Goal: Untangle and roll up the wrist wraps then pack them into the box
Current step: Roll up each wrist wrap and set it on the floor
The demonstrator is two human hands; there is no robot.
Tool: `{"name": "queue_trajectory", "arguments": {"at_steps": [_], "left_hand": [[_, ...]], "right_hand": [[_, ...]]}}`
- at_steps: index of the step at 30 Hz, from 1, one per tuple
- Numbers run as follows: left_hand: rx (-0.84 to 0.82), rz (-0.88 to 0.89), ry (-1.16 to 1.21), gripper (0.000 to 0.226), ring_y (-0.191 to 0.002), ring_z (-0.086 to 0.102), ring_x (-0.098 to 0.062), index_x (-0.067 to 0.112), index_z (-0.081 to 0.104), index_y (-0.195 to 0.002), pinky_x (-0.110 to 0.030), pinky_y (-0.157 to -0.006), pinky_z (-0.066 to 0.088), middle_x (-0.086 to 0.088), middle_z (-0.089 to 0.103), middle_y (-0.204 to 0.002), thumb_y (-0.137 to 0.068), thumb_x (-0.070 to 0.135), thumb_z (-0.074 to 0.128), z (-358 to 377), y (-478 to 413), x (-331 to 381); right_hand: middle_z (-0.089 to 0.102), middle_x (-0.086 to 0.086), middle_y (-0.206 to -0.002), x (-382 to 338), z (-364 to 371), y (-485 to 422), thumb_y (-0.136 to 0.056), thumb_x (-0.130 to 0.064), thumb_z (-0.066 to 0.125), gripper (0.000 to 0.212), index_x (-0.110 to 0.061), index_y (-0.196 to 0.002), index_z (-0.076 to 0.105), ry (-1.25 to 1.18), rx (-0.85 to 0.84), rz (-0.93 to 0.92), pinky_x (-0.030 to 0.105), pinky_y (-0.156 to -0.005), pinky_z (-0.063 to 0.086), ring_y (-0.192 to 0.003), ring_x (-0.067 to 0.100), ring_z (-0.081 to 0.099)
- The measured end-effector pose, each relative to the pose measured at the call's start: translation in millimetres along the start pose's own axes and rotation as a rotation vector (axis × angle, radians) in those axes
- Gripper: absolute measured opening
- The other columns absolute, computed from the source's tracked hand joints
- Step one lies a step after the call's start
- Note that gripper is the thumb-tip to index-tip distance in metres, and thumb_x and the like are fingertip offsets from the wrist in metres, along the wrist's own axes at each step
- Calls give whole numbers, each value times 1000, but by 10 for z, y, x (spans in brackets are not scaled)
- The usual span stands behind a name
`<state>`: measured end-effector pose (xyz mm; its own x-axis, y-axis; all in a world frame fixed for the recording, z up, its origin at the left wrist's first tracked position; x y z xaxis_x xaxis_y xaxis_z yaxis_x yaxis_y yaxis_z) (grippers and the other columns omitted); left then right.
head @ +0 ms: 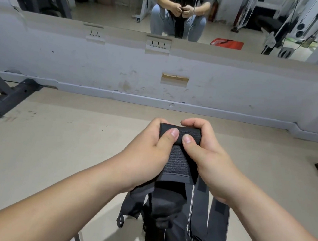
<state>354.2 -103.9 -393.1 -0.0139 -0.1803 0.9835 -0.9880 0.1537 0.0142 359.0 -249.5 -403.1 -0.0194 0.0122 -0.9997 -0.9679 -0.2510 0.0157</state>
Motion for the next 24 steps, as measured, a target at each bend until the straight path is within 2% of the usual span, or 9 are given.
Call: {"name": "queue_trajectory", "arguments": {"at_steps": [2,4,6,10,12,14,17,19,24], "left_hand": [[23,66,-49,10,-82,69,-13,33,56,-111,-35,-79,57,2,73,-91,-110,36,47,-48,-8,55],[40,154,-99,9,-90,70,-24,34,53,-116,-44,-86,57,-7,73,-98,-110,36,46,-69,-29,99],[37,271,-191,12,-94,68,-18,31,50,-121,-39,-88,54,-2,71,-101,-110,29,46,-58,-37,138],[13,499,-428,25,-103,59,-7,22,52,-131,-19,-89,47,5,63,-114,-106,24,49,23,-35,203],[-32,428,-371,24,-107,60,-7,24,51,-134,-20,-93,47,6,63,-118,-110,23,48,51,-58,170],[-100,204,-214,22,-103,63,-6,34,49,-133,-28,-89,52,10,65,-113,-111,34,45,74,-81,108],[-75,-110,-78,36,-70,62,4,41,55,-121,-23,-56,46,15,67,-93,-106,62,31,63,-90,59],[-83,-223,39,42,-59,64,8,35,59,-122,-16,-47,43,13,72,-90,-106,63,32,78,-87,22],[-86,-133,88,23,-62,63,2,27,59,-117,-12,-47,41,8,70,-87,-108,45,49,69,-126,18]], "right_hand": [[77,0,-119,27,21,-8,-104,-48,57,24,-43,-128,57,-95,12,60,43,-106,53,-112,18,72],[76,2,-127,12,58,-10,-100,-56,51,45,-31,-136,60,-153,-14,95,44,-112,48,-122,18,70],[76,6,-126,-21,98,-3,-102,-53,43,53,-18,-135,65,-184,-48,105,39,-107,50,-121,20,71],[79,8,-116,-78,65,-3,-101,-57,41,54,-17,-123,71,-228,-42,75,31,-91,58,-113,20,75],[79,12,-112,-69,17,-26,-102,-49,46,48,-12,-123,68,-206,5,38,32,-82,60,-106,23,76],[77,16,-110,-28,-22,-48,-101,-44,53,46,-6,-127,60,-179,63,10,37,-81,61,-101,27,76],[74,3,-92,13,-52,-51,-93,-38,62,36,-12,-117,54,-129,85,-54,35,-79,58,-87,18,71],[71,1,-87,13,-53,-52,-96,-27,63,24,-16,-114,52,-123,70,-78,33,-77,58,-81,16,68],[72,3,-93,-5,-86,-56,-97,-1,62,24,-16,-114,55,-184,29,-90,28,-73,59,-83,17,70]]}}
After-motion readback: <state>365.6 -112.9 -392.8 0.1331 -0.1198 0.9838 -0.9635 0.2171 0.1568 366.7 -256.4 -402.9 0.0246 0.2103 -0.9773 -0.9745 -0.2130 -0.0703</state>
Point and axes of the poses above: each hand's wrist, its own y-axis away from the middle knuckle, its own z-axis out of the palm, x = y × z, the point moved 5 cm from there along -y, towards the middle knuckle
